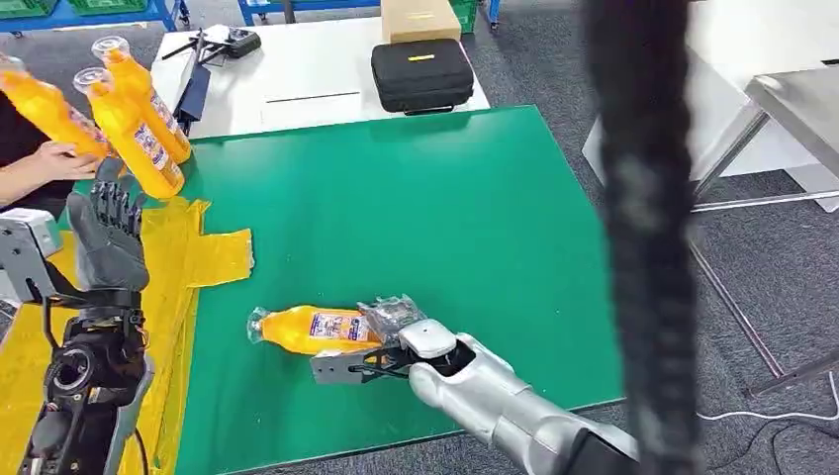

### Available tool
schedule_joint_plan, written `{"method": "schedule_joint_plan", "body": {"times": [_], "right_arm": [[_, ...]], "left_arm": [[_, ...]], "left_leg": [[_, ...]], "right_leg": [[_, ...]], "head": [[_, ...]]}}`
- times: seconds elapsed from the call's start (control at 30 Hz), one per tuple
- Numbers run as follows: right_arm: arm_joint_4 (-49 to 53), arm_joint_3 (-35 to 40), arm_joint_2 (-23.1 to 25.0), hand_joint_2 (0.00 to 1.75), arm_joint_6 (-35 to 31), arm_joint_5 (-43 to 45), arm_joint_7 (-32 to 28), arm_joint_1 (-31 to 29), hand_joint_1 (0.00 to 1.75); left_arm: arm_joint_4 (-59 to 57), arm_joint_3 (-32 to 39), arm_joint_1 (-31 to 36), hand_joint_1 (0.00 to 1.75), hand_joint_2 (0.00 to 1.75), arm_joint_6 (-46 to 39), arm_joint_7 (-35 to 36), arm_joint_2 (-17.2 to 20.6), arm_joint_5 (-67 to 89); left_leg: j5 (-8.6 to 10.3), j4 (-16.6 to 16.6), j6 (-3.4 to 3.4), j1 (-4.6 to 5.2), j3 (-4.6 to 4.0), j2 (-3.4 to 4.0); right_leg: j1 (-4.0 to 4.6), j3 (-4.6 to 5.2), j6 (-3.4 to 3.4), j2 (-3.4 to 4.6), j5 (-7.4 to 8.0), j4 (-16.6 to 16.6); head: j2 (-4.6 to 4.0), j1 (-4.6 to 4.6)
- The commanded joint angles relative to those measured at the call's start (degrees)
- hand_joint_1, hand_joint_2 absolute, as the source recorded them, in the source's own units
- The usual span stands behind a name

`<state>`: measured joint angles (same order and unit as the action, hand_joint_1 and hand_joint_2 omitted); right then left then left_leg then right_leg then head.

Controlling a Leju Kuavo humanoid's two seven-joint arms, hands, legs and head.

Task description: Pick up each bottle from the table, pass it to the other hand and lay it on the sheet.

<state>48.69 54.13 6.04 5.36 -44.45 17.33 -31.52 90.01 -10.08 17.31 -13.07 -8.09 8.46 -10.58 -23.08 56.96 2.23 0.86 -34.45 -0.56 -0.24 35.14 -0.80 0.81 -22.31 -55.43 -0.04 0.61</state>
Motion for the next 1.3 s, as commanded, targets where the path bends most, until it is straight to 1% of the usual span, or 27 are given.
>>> {"method": "schedule_joint_plan", "body": {"times": [0.03,0.1,0.17,0.23,0.3,0.33,0.37,0.43,0.5,0.53,0.57,0.6,0.63,0.73,0.8,0.9,0.97,1.03,1.1,1.13,1.17,1.2,1.23,1.3], "right_arm": [[28.59,-25.04,-5.83,1.75,-12.68,21.48,-6.58,10.83,1.75],[32.5,-25.92,-6.57,1.75,-14.23,22.31,-7.73,12.24,1.75],[33.42,-25.86,-6.91,1.75,-14.58,22.39,-8.0,13.04,1.75],[32.36,-26.1,-6.64,1.75,-15.91,23.14,-8.74,13.05,1.75],[31.6,-26.1,-6.62,1.75,-16.21,23.39,-9.13,12.85,1.75],[31.09,-26.35,-6.42,1.75,-16.86,23.93,-9.66,12.71,1.75],[30.48,-27.04,-6.13,1.75,-18.29,24.88,-10.49,12.55,1.75],[30.05,-28.18,-5.84,1.75,-20.45,26.18,-12.46,12.07,1.75],[29.74,-28.31,-5.93,1.75,-21.14,26.83,-13.56,10.77,1.75],[28.96,-27.53,-5.91,1.75,-20.95,26.82,-13.86,9.28,1.75],[28.94,-27.5,-5.76,1.75,-20.92,26.83,-13.86,8.9,1.75],[28.94,-27.5,-5.76,1.75,-20.92,26.83,-13.86,8.9,1.75],[26.3,-26.16,-5.57,1.75,-20.52,26.42,-13.53,6.69,1.75],[20.37,-24.44,-3.9,1.75,-20.93,25.09,-12.45,1.78,1.75],[19.53,-24.27,-3.61,1.75,-21.15,25.13,-12.49,1.16,1.75],[19.52,-24.06,-3.7,1.75,-21.36,25.2,-12.61,1.26,1.75],[18.42,-23.18,-3.27,1.75,-20.9,24.61,-12.05,0.13,1.75],[15.21,-21.14,-1.2,1.75,-20.03,22.61,-11.2,-2.89,1.75],[13.52,-19.27,0.65,1.75,-19.85,21.11,-10.32,-4.81,1.75],[13.48,-18.83,1.06,1.75,-19.69,21.03,-10.08,-5.04,1.75],[13.74,-18.5,1.17,1.75,-19.43,21.12,-9.96,-5.0,1.75],[13.74,-18.5,1.17,1.75,-19.43,21.12,-9.96,-5.0,1.75],[14.32,-18.27,1.03,1.75,-19.59,21.06,-9.94,-4.68,1.75],[14.46,-18.21,0.75,1.75,-19.57,21.07,-9.93,-4.57,1.75]], "left_arm": [[-4.64,3.42,-1.55,0.0,1.75,-2.45,3.34,-0.75,-4.49],[-6.55,4.36,-1.65,0.0,1.75,-2.91,3.24,-0.79,-5.7],[-7.32,4.33,-1.64,0.0,1.75,-3.48,2.65,-0.72,-5.56],[-7.01,4.14,-1.77,0.0,1.75,-4.02,2.36,-0.79,-5.25],[-6.68,4.08,-1.86,0.0,1.75,-4.17,2.39,-0.77,-5.21],[-6.34,4.05,-2.04,0.0,1.75,-4.41,2.44,-0.84,-5.13],[-5.89,3.8,-2.23,0.0,1.75,-4.6,2.42,-0.8,-4.82],[-5.48,3.21,-2.37,0.0,1.75,-4.61,2.49,-0.65,-4.89],[-4.81,2.32,-2.52,0.0,1.75,-2.76,3.29,-0.75,-7.53],[-3.84,1.34,-2.77,0.0,1.75,-0.11,4.04,-0.97,-11.82],[-3.62,0.94,-2.78,0.0,1.75,-0.08,4.02,-1.28,-11.77],[-3.62,0.94,-2.78,0.0,1.75,-0.08,4.02,-1.28,-11.77],[-1.64,-0.64,-3.16,0.0,1.75,3.54,4.54,-1.4,-16.81],[1.78,-5.57,-2.16,0.0,1.75,4.75,5.03,-2.92,-19.18],[2.09,-6.4,-1.86,0.0,1.75,3.79,5.21,-3.11,-19.18],[1.91,-6.67,-1.72,0.0,1.75,3.44,5.12,-2.51,-19.54],[1.91,-8.1,-0.97,0.0,1.75,5.91,5.05,-2.77,-22.88],[1.85,-11.34,0.82,0.0,1.75,7.02,5.9,-5.02,-25.52],[1.51,-14.29,2.12,0.0,1.75,6.25,6.58,-6.76,-26.96],[1.45,-15.07,2.47,0.0,1.75,5.93,6.48,-6.84,-27.29],[1.44,-15.6,2.6,0.0,1.75,5.41,6.25,-6.88,-27.25],[1.44,-15.6,2.6,0.0,1.75,5.41,6.25,-6.88,-27.25],[1.57,-15.76,2.53,0.0,1.75,5.24,6.1,-6.52,-27.44],[1.63,-15.71,2.46,0.0,1.75,5.15,5.99,-6.13,-27.63]], "left_leg": [[-0.11,0.06,-0.17,-0.07,-0.01,-0.18],[-0.15,0.12,-0.17,-0.03,-0.19,-0.12],[-0.03,0.0,-0.09,0.02,-0.43,-0.14],[-0.17,0.04,-0.2,-0.07,-0.25,-0.27],[-0.07,0.01,-0.1,-0.02,-0.42,-0.15],[-0.14,0.03,-0.16,-0.04,-0.35,-0.13],[-0.08,0.03,-0.12,-0.02,-0.5,-0.1],[-0.18,0.08,-0.21,-0.06,-0.43,-0.08],[-0.07,0.04,-0.11,-0.02,-0.64,-0.08],[-0.26,0.16,-0.27,-0.1,-0.37,-0.07],[-0.1,0.08,-0.13,-0.03,-0.63,-0.04],[-0.07,0.07,-0.1,-0.02,-0.71,-0.02],[-0.14,0.12,-0.15,-0.05,-0.6,-0.01],[-0.14,0.16,-0.13,-0.06,-0.68,0.05],[-0.03,0.08,-0.06,-0.02,-0.81,-0.03],[-0.14,0.11,-0.16,-0.06,-0.59,-0.02],[-0.06,0.05,-0.1,-0.04,-0.72,-0.03],[-0.15,0.12,-0.17,-0.07,-0.61,-0.03],[-0.05,0.13,-0.09,-0.03,-0.82,-0.04],[-0.11,0.18,-0.14,-0.05,-0.73,-0.04],[-0.06,0.12,-0.1,-0.04,-0.81,-0.02],[-0.01,0.05,-0.06,-0.01,-0.85,-0.03],[-0.13,0.13,-0.15,-0.06,-0.68,0.0],[-0.06,0.06,-0.09,-0.03,-0.75,-0.03]], "right_leg": [[0.07,-0.11,-0.02,-0.28,-0.15,0.0],[0.02,0.04,-0.03,-0.21,-0.18,-0.11],[-0.02,0.3,-0.06,-0.19,-0.03,-0.01],[0.07,0.06,-0.05,-0.38,-0.2,0.01],[0.02,0.29,-0.05,-0.2,-0.07,0.02],[0.04,0.19,-0.04,-0.21,-0.13,0.0],[0.02,0.36,-0.05,-0.16,-0.06,-0.01],[0.06,0.29,-0.04,-0.2,-0.15,-0.04],[0.02,0.53,-0.05,-0.14,-0.04,-0.02],[0.1,0.23,-0.03,-0.21,-0.22,-0.1],[0.02,0.52,-0.06,-0.12,-0.06,-0.05],[0.01,0.6,-0.06,-0.08,-0.02,-0.03],[0.04,0.48,-0.06,-0.1,-0.09,-0.06],[0.04,0.56,-0.07,-0.04,-0.06,-0.09],[0.01,0.68,-0.07,-0.08,0.02,-0.04],[0.05,0.44,-0.06,-0.12,-0.09,-0.05],[0.04,0.58,-0.05,-0.08,-0.01,-0.01],[0.07,0.46,-0.04,-0.12,-0.1,-0.07],[0.02,0.69,-0.06,-0.09,0.0,-0.08],[0.05,0.58,-0.05,-0.11,-0.06,-0.12],[0.02,0.68,-0.06,-0.07,-0.01,-0.08],[0.0,0.72,-0.07,-0.07,0.03,-0.03],[0.05,0.54,-0.06,-0.08,-0.07,-0.08],[0.02,0.61,-0.06,-0.09,-0.02,-0.03]], "head": [[0.0,0.02],[0.0,0.0],[0.0,0.0],[0.0,-0.02],[0.0,0.0],[0.0,-0.02],[0.0,0.0],[0.0,0.0],[0.0,0.0],[0.0,-0.02],[0.0,0.0],[0.0,-0.02],[0.0,0.0],[0.0,0.0],[0.0,-0.02],[0.0,-0.02],[0.0,0.0],[0.0,-0.02],[0.0,0.02],[0.0,0.02],[0.0,-0.02],[0.0,0.02],[0.0,-0.02],[0.0,0.0]]}}
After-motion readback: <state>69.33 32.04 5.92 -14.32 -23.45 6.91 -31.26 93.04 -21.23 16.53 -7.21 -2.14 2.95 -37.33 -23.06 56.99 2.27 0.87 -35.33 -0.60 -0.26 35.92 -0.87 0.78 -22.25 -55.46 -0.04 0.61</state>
